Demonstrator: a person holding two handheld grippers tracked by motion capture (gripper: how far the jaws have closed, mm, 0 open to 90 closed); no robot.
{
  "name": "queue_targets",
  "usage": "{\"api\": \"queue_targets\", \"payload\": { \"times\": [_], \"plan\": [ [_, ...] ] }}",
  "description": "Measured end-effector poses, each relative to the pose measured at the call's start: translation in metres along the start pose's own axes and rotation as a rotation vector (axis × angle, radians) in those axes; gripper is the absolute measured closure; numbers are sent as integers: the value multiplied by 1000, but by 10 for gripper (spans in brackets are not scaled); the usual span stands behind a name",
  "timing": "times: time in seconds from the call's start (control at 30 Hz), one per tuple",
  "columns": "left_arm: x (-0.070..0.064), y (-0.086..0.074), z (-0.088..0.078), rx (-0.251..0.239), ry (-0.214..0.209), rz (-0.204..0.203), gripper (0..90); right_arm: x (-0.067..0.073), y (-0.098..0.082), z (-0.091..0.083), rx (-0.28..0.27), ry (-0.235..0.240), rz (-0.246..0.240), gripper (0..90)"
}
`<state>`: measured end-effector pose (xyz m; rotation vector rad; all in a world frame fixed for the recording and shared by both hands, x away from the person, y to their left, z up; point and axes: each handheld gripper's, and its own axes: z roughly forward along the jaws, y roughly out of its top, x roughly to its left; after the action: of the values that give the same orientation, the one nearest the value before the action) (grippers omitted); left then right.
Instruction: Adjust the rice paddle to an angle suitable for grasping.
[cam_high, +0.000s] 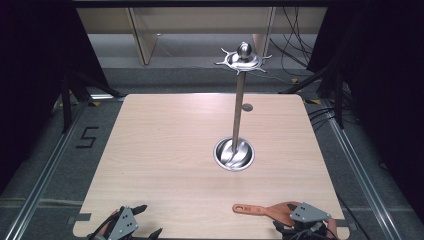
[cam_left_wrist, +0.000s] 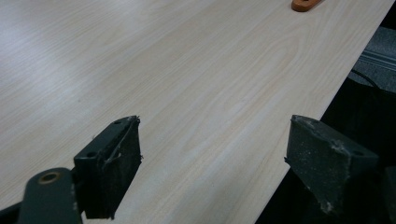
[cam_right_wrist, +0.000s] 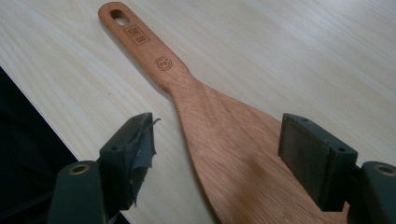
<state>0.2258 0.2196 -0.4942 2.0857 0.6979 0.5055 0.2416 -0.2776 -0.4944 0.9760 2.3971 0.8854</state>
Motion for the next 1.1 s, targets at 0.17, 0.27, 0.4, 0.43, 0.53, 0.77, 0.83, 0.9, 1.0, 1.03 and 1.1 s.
{"api": "queue_targets", "payload": {
  "times": [0.17,0.27,0.4,0.43,0.53,0.77,0.83,0.9,1.0,1.03,1.1],
  "plan": [
    [0,1,0,5,-5,4,173,0,1,0,17,10,10,280],
    [-3,1,2,-10,1,-5,173,-1,3,1,27,16,-13,280],
    [-3,2,1,-15,-2,-5,173,0,9,2,36,28,-41,283],
    [-3,2,1,-15,-2,-5,173,0,9,2,36,28,-41,283],
    [-2,2,2,-14,1,16,173,2,12,3,52,45,-29,284],
    [-5,3,2,-5,-10,-10,173,4,18,8,68,69,-59,288],
    [-5,3,3,-5,-9,-11,173,4,21,9,68,79,-65,289],
    [-5,3,3,-7,-8,-11,173,5,24,11,69,93,-72,291],
    [-4,3,3,-8,-8,-12,173,6,31,18,79,111,-90,296],
    [-4,3,3,-8,-8,-12,173,6,31,18,79,111,-90,296],
    [-4,3,3,-5,-9,-8,173,6,37,24,76,117,-101,291]
  ]
}}
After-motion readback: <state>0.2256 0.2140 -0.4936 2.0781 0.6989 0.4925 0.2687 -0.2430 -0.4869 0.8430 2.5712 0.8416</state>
